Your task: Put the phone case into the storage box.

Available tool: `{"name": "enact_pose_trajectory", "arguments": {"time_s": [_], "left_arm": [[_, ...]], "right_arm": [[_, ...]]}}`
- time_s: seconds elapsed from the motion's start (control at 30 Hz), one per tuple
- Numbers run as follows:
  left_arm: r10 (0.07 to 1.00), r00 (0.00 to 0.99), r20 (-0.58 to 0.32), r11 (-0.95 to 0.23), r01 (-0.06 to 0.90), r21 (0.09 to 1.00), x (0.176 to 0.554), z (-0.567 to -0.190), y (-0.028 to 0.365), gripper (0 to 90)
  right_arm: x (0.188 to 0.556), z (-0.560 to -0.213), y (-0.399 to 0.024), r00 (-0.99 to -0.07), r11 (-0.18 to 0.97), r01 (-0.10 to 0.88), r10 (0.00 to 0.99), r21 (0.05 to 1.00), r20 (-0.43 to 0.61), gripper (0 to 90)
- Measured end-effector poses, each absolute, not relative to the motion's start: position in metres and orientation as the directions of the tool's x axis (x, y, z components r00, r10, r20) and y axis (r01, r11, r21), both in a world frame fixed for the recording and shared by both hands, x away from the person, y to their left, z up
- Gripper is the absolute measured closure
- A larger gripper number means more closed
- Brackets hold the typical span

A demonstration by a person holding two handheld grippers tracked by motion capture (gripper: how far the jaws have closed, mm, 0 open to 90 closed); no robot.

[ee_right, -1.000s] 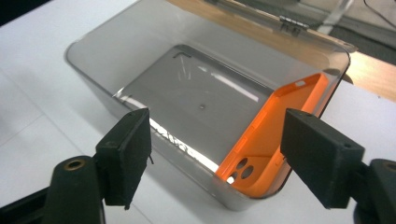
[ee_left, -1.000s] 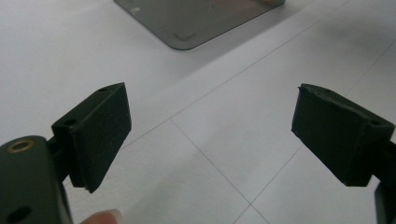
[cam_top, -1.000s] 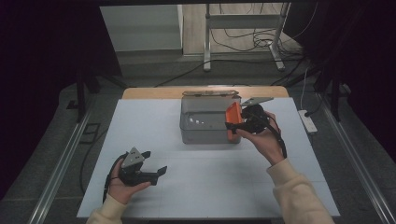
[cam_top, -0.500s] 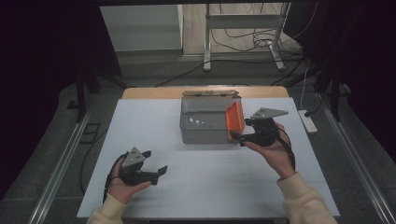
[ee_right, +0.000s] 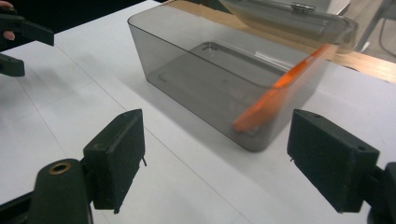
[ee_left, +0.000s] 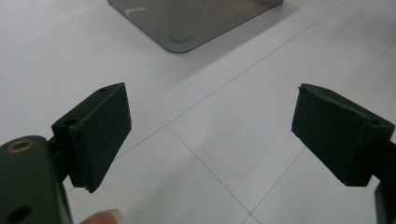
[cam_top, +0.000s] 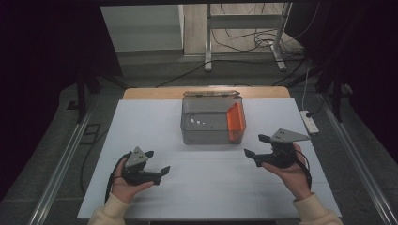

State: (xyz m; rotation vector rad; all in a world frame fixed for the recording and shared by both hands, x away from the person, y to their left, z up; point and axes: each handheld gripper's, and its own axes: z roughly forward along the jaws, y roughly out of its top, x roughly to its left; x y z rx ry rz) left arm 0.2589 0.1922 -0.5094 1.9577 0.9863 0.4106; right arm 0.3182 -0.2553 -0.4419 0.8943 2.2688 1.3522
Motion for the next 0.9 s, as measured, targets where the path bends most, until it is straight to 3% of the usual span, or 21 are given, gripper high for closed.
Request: {"name": "enact_pose_trajectory", "arguments": {"time_s": [0.5, 0.9], "left_arm": [[0.778, 0.623, -0.079, -0.312, 0.493, 0.812, 0.26, -0.514, 0.193, 11.9], [0.78, 0.62, -0.079, -0.315, 0.499, 0.808, 0.261, -0.517, 0.193, 11.9]], "right_arm": [[0.295, -0.487, -0.3, -0.72, 0.305, 0.395, 0.689, 0.866, 0.086, 19.2], [0.301, -0.508, -0.304, -0.722, 0.313, 0.439, 0.681, 0.842, 0.123, 19.7]]}}
